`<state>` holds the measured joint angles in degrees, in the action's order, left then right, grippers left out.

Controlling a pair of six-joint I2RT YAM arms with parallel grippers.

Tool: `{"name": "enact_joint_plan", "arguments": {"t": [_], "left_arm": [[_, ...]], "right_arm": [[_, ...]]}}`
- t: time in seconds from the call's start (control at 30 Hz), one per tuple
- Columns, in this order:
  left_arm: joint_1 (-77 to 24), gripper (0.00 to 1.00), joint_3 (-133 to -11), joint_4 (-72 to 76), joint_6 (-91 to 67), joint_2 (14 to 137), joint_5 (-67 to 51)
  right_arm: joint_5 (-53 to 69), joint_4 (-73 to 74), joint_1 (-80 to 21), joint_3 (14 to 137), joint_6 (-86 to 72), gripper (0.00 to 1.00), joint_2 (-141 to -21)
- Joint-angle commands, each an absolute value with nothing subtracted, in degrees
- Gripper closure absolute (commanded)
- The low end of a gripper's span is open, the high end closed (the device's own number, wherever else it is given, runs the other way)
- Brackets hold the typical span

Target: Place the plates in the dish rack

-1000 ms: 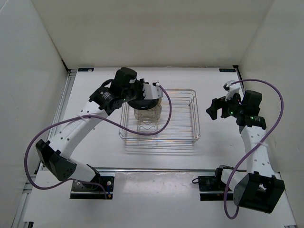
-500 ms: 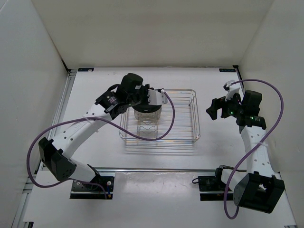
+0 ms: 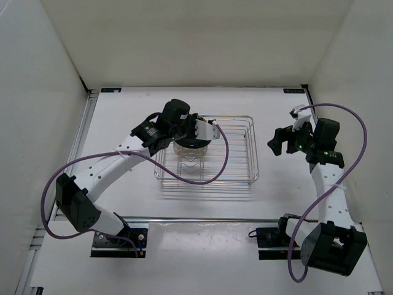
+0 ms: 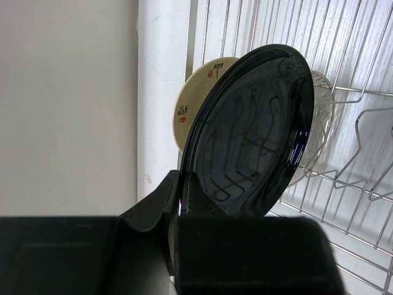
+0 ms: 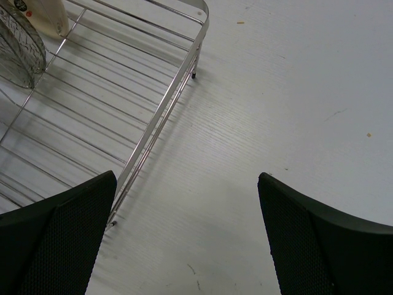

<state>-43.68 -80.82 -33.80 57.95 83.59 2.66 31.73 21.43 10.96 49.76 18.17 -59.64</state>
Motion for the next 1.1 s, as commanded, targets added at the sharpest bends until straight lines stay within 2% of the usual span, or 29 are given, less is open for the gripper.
{"name": "enact_joint_plan", "arguments": {"t": [0.0,1.07], "left_arm": [[-43.95,0.89,-80.42,-29.89,58.36,83.14,2.9],[-41.84,0.89,-76.55,-27.16,58.97,83.67,2.37]], "right_arm": [[32.87,19.42,11.34,49.57,17.93,0.01,-59.68],[34.98,19.42,13.45,49.04,17.41,0.01,-59.68]]}}
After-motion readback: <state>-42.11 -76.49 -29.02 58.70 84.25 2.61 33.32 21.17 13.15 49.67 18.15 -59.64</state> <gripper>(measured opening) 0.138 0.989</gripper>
